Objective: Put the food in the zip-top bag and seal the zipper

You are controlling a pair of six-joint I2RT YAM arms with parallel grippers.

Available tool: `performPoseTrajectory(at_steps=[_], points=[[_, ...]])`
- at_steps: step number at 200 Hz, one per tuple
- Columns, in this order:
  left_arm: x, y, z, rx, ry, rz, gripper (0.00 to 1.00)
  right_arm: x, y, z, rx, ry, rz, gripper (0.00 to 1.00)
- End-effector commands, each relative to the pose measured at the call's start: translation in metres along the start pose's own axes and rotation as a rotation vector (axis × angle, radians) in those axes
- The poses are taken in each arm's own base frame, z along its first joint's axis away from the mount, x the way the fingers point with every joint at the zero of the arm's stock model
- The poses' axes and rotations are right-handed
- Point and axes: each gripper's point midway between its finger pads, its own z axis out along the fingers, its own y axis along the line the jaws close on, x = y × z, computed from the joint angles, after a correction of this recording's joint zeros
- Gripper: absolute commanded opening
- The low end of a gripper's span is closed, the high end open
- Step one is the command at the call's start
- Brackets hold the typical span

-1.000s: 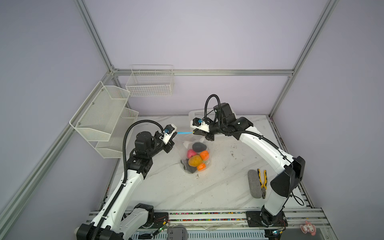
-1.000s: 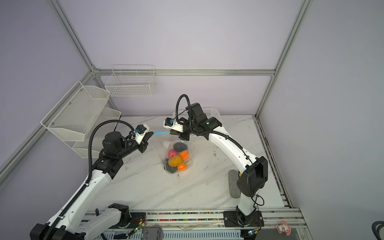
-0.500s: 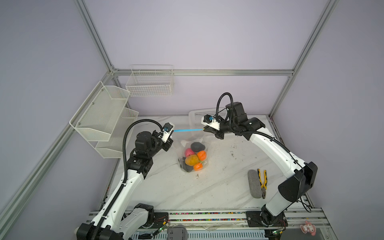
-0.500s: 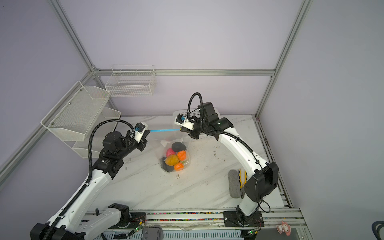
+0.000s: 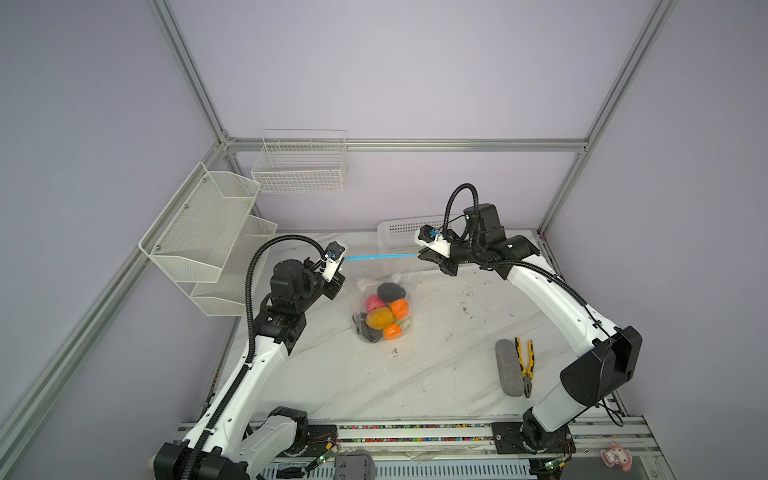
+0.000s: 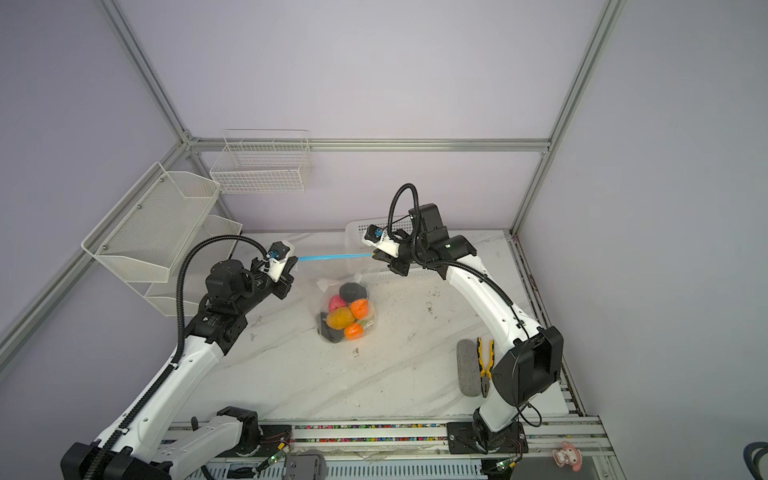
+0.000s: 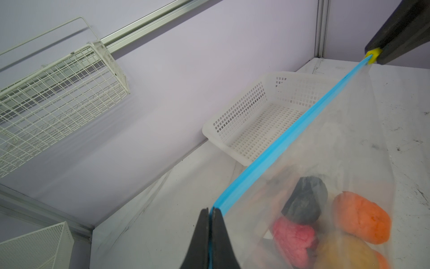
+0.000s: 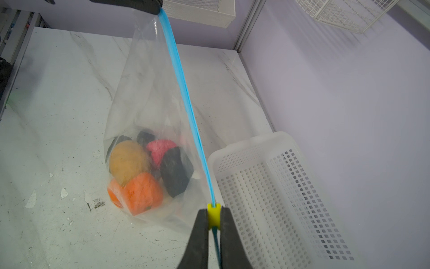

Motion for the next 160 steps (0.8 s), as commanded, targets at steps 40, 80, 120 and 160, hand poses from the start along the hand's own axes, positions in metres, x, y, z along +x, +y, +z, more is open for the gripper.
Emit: performPoseTrajectory(at_steps=[40,80,120,160], points=[[-0.043,0.038,-0.013,-0.135,-0.063,0.037,0.00,0.003,-0.008,-0.021,0.053,0.007,-0.003,0.00],[-0.045,0.031,-0.012,-0.093,-0.080,0.033,0.00,0.001,-0.009,-0.023,0.050,-0.004,0.005,0.00],[-0.072,-0.013,-0.018,0.128,-0.229,0.023,0.00,-0.026,0.017,0.000,-0.056,-0.066,0.007,0.45],[-0.089,-0.028,-0.026,0.198,-0.293,0.050,0.00,-0.039,0.030,0.036,-0.114,-0.020,-0.010,0.62]])
